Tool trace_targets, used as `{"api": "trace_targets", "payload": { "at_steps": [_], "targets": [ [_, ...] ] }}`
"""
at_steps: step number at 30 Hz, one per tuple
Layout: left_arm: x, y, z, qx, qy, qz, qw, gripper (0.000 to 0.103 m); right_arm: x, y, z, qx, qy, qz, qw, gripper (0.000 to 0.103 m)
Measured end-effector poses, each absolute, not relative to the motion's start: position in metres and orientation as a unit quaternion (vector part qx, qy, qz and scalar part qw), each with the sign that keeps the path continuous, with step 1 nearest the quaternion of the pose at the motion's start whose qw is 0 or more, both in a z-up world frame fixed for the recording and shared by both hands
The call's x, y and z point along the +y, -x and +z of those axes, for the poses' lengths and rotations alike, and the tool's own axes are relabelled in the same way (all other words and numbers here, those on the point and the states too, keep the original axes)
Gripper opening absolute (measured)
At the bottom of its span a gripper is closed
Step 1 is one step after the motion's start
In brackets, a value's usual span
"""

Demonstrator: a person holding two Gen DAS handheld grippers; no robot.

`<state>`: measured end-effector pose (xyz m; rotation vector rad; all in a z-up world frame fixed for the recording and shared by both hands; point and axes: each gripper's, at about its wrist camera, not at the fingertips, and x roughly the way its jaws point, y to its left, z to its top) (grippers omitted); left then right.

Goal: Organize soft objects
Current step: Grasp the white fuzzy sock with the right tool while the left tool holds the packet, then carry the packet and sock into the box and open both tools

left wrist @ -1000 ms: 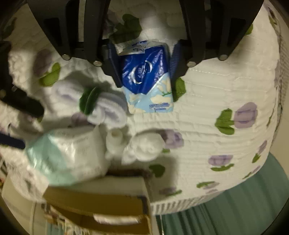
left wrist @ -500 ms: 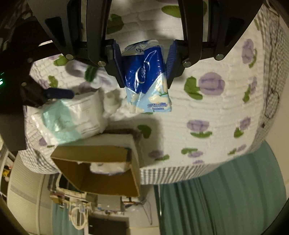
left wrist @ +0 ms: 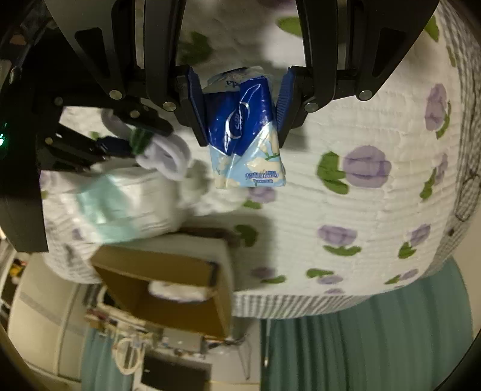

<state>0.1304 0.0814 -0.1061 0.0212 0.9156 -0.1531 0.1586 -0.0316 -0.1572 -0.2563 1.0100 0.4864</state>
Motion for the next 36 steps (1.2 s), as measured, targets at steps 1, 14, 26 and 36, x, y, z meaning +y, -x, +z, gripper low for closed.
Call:
{"api": "trace_targets", "payload": {
  "at_steps": [1,14,26,36],
  "targets": [
    [0.078,-0.127,-0.103,0.438,-0.015,-0.074,0.896,0.041,-0.034,-0.153,-0.148,0.47,0.122,0.231,0.843,0.031],
    [0.008,-0.108,-0.005,0.356,-0.036,-0.13,0.925,0.041,-0.104,-0.125,-0.007,0.356,0.114,0.185,0.909,0.031],
    [-0.03,-0.228,0.04,0.333,-0.031,-0.157,0.929,0.041,-0.16,-0.19,0.086,0.287,0.13,0.142,0.938,0.031],
    [-0.05,-0.333,-0.024,0.363,-0.052,-0.129,0.922,0.041,-0.176,-0.31,0.03,0.33,0.116,0.131,0.927,0.031]
  ]
}}
